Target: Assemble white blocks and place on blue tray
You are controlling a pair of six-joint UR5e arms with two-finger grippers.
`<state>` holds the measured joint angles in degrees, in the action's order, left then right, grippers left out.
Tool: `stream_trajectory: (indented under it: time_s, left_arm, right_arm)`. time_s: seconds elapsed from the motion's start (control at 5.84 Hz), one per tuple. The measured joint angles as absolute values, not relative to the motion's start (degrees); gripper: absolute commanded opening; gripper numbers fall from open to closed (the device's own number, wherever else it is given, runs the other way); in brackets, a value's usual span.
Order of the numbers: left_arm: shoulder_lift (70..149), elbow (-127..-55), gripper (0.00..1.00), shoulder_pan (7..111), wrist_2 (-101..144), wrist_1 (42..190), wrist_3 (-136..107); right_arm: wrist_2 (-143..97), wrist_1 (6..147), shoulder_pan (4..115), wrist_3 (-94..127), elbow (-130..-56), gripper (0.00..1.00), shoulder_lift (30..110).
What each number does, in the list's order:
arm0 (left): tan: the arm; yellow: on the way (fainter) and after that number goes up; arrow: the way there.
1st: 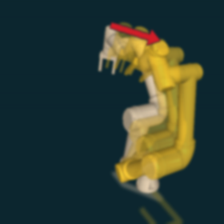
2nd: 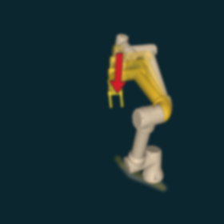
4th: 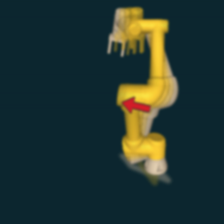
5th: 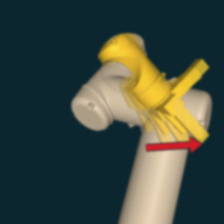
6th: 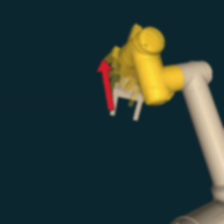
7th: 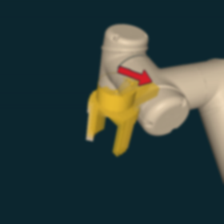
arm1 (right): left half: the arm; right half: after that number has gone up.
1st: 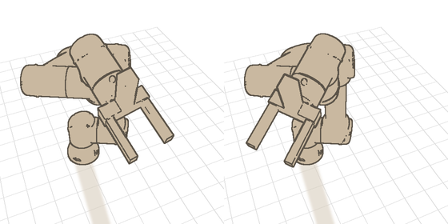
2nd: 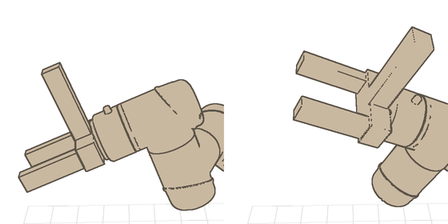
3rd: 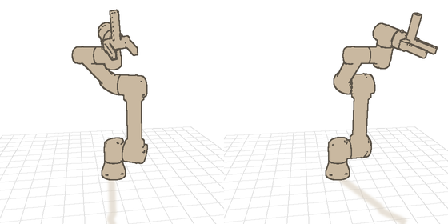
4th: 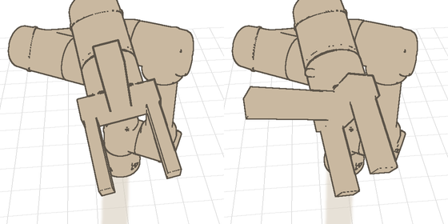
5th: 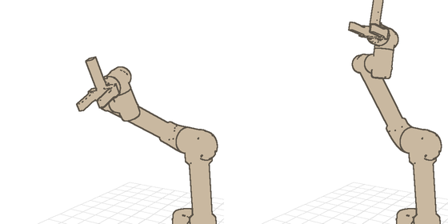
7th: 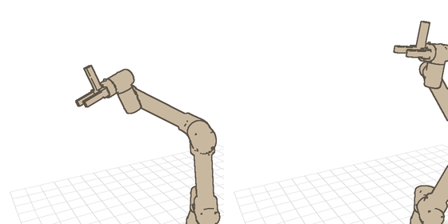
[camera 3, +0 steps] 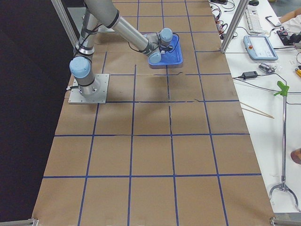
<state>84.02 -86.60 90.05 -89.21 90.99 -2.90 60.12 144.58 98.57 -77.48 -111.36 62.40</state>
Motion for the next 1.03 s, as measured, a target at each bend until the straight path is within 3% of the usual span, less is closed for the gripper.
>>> stream_trajectory:
  time_s: [0.51, 1.03]
  left_arm:
    - [84.0, -86.5, 0.99, 90.0, -89.2, 91.1, -2.9]
    - [83.9, -86.5, 0.99, 90.1, -89.2, 91.1, -2.9]
  right_arm:
    - [60.1, 144.5, 98.6, -77.4, -111.4, 0.53, 62.4]
    - [60.0, 144.5, 98.6, -77.3, -111.4, 0.58, 62.4]
